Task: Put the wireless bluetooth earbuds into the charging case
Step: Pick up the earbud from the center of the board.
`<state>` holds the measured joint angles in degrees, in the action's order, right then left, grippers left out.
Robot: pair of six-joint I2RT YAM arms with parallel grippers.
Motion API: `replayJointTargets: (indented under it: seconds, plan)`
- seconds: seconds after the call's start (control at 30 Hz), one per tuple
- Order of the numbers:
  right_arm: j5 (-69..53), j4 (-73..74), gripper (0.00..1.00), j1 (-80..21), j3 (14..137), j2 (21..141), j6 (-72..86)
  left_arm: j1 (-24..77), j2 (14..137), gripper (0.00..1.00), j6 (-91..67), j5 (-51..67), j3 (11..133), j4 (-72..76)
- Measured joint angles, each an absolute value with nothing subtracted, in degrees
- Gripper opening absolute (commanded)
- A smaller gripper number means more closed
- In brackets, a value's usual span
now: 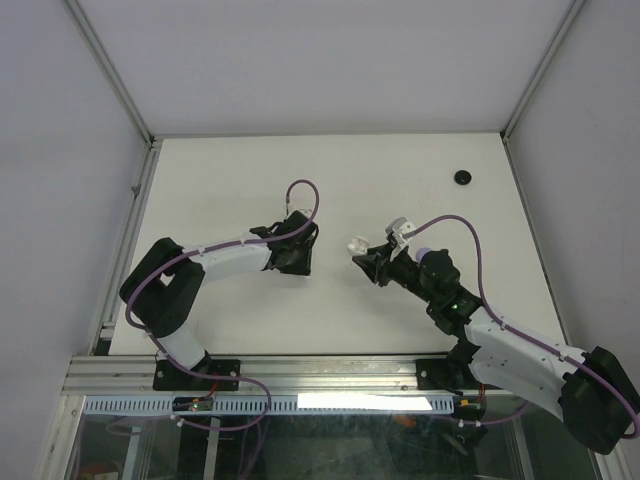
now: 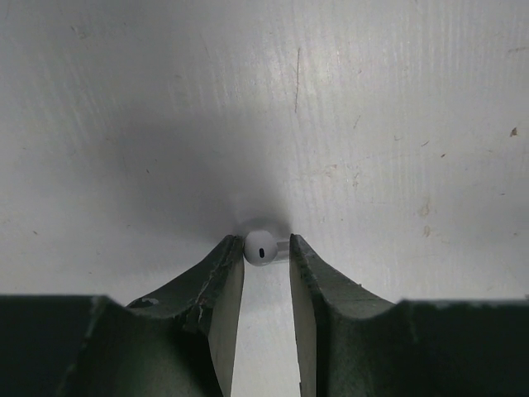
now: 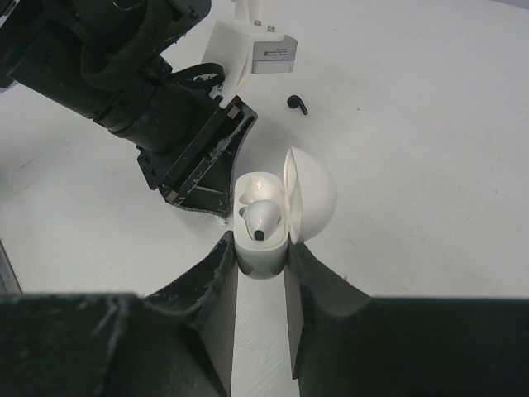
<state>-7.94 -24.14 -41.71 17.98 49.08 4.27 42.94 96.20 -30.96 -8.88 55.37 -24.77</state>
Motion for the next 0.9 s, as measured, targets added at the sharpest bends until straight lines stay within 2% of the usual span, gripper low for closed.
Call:
replayJointTargets:
  seconds: [0.57, 0.9]
  plan:
    - [-7.9, -24.1, 0.00, -41.7, 18.0, 49.1, 4.4, 44.4, 96.6, 0.17, -30.4, -9.1, 55.8, -24.6]
    - [-7.9, -24.1, 0.00, -41.7, 18.0, 49.2, 4.4, 45.3, 94.0, 0.13, -26.0, -14.4, 56.3, -25.6]
